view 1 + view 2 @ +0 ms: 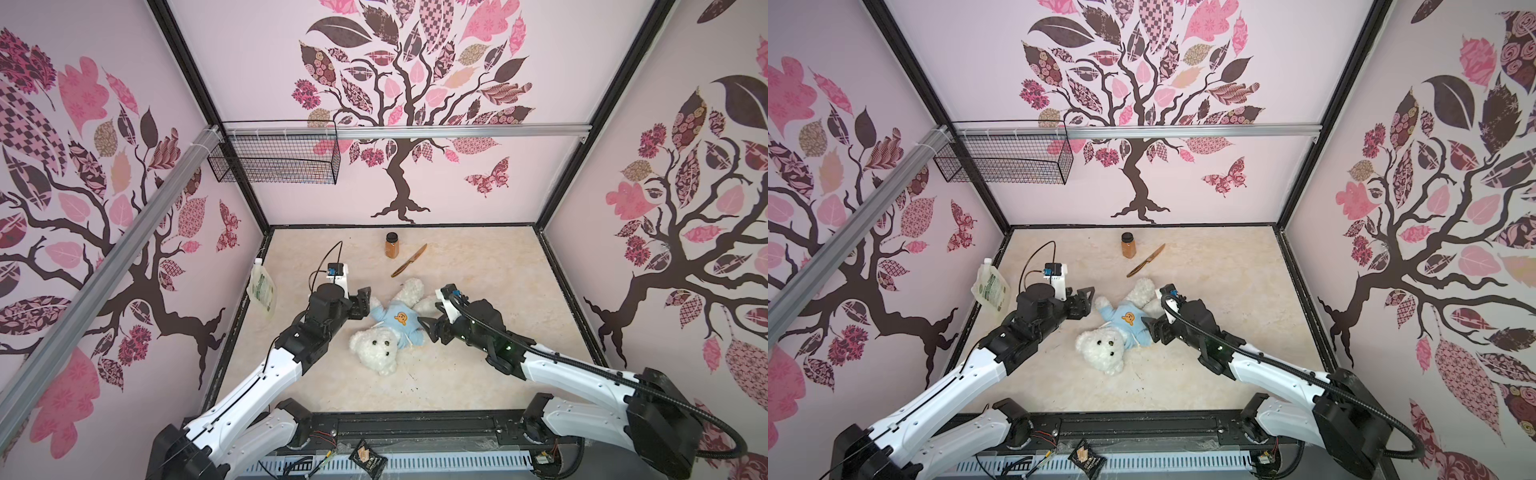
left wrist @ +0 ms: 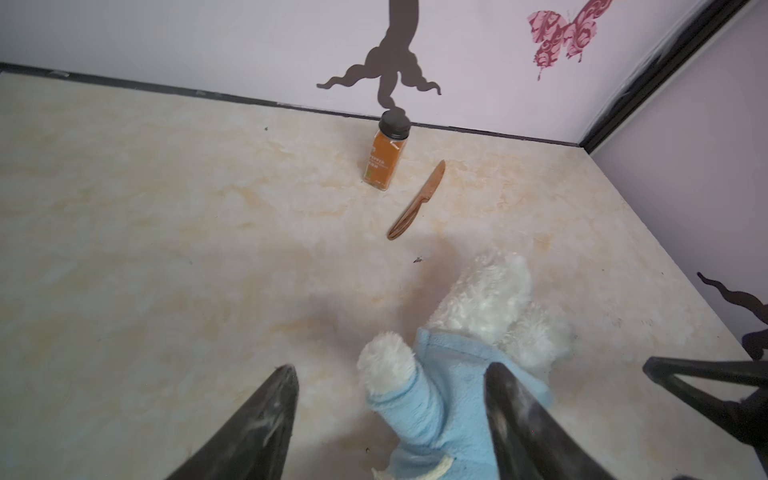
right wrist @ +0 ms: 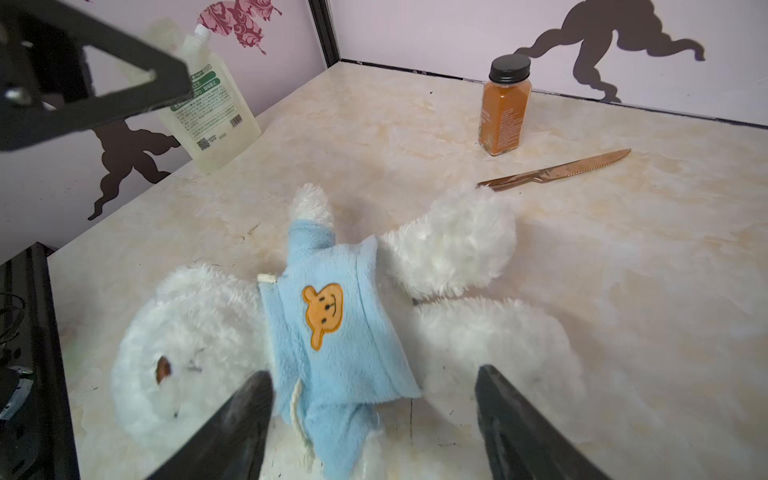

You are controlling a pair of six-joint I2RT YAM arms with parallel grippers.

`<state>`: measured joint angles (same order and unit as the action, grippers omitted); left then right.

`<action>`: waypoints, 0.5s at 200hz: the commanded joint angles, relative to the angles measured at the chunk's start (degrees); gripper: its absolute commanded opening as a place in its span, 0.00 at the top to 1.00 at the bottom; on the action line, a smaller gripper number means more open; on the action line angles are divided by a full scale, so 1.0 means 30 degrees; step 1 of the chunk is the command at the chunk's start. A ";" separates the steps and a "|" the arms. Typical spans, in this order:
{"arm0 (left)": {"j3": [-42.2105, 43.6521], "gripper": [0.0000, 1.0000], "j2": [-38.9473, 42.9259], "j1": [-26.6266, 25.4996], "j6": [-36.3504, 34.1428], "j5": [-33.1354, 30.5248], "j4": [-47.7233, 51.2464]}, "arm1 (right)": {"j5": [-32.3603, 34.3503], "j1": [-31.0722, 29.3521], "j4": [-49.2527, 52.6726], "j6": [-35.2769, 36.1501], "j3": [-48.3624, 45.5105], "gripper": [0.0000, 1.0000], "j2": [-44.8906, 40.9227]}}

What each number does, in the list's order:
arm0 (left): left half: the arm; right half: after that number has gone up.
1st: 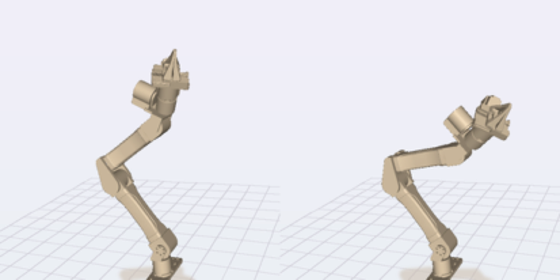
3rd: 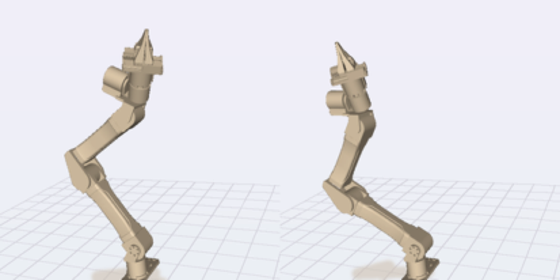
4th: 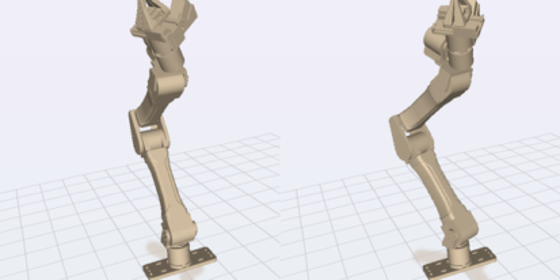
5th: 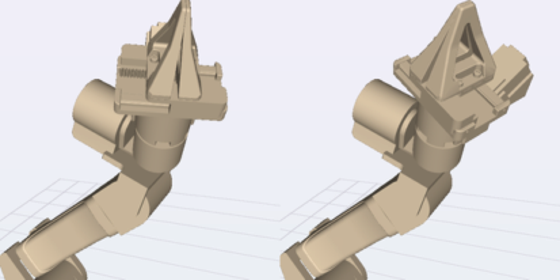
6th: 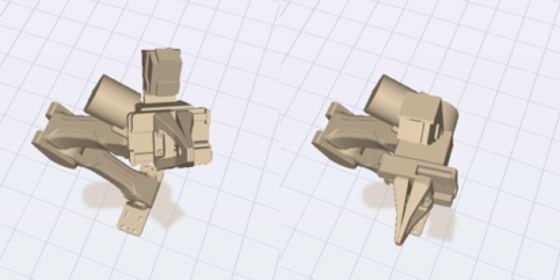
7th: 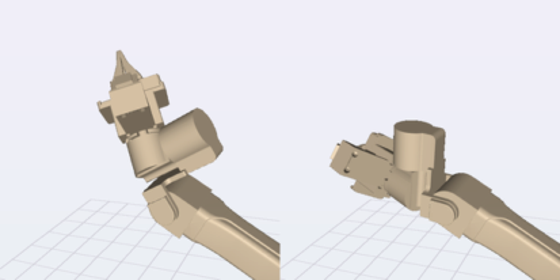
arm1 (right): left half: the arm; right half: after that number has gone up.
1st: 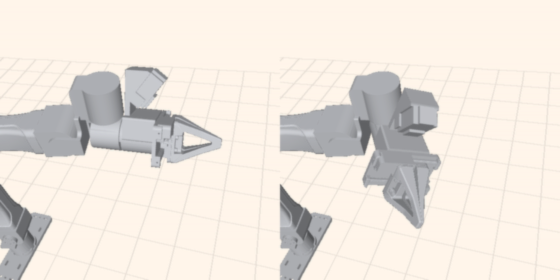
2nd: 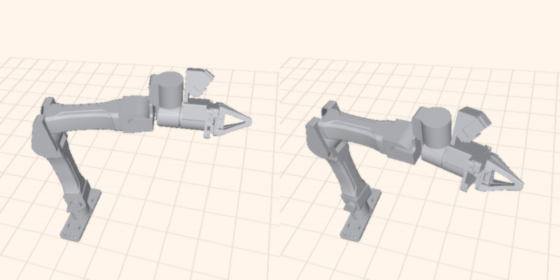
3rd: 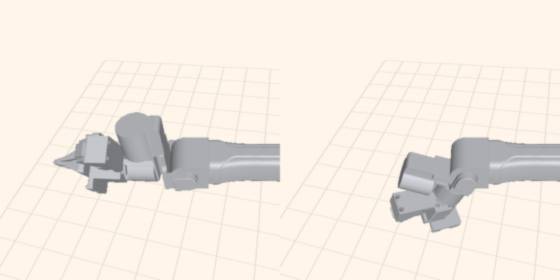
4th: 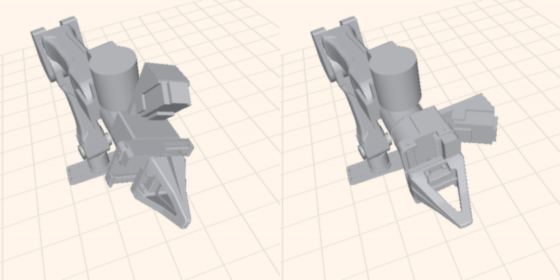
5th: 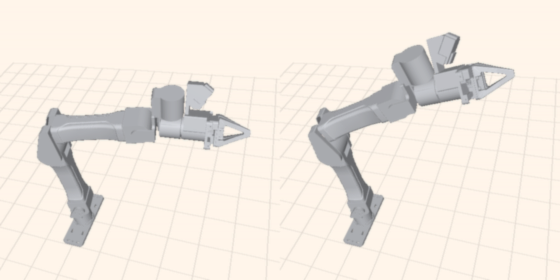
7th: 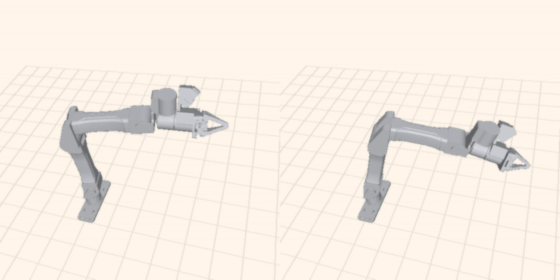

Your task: Dress the teddy bear

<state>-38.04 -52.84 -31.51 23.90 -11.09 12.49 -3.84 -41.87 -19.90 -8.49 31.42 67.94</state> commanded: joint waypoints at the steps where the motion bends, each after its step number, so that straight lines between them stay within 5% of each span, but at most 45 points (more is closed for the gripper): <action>1: 0.1846 0.23 0.1969 -0.0016 0.2748 -0.0818 0.2486 | -0.1852 0.0935 0.0407 -0.0908 0.1569 0.21 0.2121; 32: 0.3972 0.19 0.4275 -0.0015 0.6527 0.1590 0.3239 | -0.4283 0.1792 0.1004 -0.1566 0.3734 0.27 0.5777; 71: 0.6381 0.34 0.4102 -0.0110 1.0855 0.6166 0.1013 | -0.6046 0.1791 0.1975 -0.1999 0.4581 0.37 0.8038; 100: 0.6592 0.40 0.2494 -0.0235 1.1180 0.6739 -0.0590 | -0.6468 0.1772 0.1990 -0.2376 0.3481 0.39 0.7769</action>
<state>-19.27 -42.65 -31.88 52.66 4.25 16.69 -19.81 -36.42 -15.42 -14.04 43.42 91.42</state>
